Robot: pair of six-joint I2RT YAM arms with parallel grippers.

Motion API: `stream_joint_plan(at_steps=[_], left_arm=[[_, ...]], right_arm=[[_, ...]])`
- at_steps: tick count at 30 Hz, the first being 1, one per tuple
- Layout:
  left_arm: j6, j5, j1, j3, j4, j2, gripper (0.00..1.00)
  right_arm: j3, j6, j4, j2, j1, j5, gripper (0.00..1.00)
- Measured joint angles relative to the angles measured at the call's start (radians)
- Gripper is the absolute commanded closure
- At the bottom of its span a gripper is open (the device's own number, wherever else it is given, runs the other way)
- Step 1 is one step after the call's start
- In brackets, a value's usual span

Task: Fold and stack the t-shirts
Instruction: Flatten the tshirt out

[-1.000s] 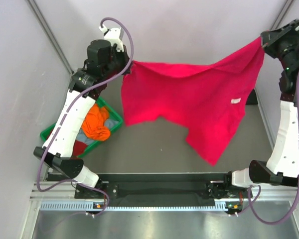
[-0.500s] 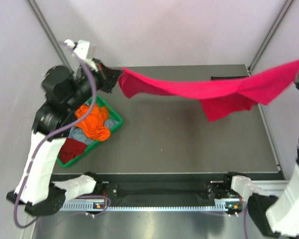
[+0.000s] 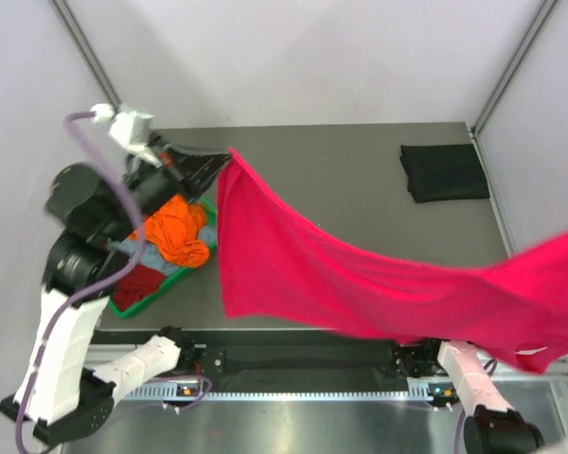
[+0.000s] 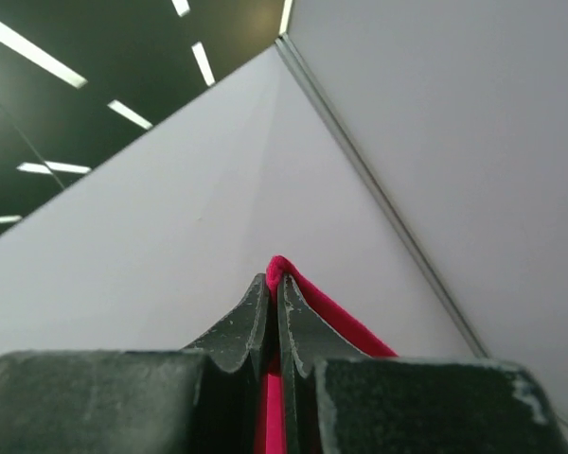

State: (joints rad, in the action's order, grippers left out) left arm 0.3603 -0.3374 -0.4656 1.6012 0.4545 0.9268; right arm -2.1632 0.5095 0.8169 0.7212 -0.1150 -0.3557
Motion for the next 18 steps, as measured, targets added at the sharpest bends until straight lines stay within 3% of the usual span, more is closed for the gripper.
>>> stream_joint_plan(at_steps=[5, 14, 18], left_arm=[[-0.043, 0.063, 0.008, -0.054, -0.019, 0.188, 1.00], [-0.099, 0.107, 0.144, -0.188, -0.113, 0.650, 1.00], [-0.120, 0.111, 0.193, -0.165, -0.150, 0.829, 1.00]], right_arm=[[0.147, -0.076, -0.150, 0.211, 0.002, 0.013, 1.00], [0.893, -0.085, -0.594, 0.557, 0.006, 0.224, 1.00], [0.999, -0.054, -0.776, 0.687, 0.015, 0.344, 1.00]])
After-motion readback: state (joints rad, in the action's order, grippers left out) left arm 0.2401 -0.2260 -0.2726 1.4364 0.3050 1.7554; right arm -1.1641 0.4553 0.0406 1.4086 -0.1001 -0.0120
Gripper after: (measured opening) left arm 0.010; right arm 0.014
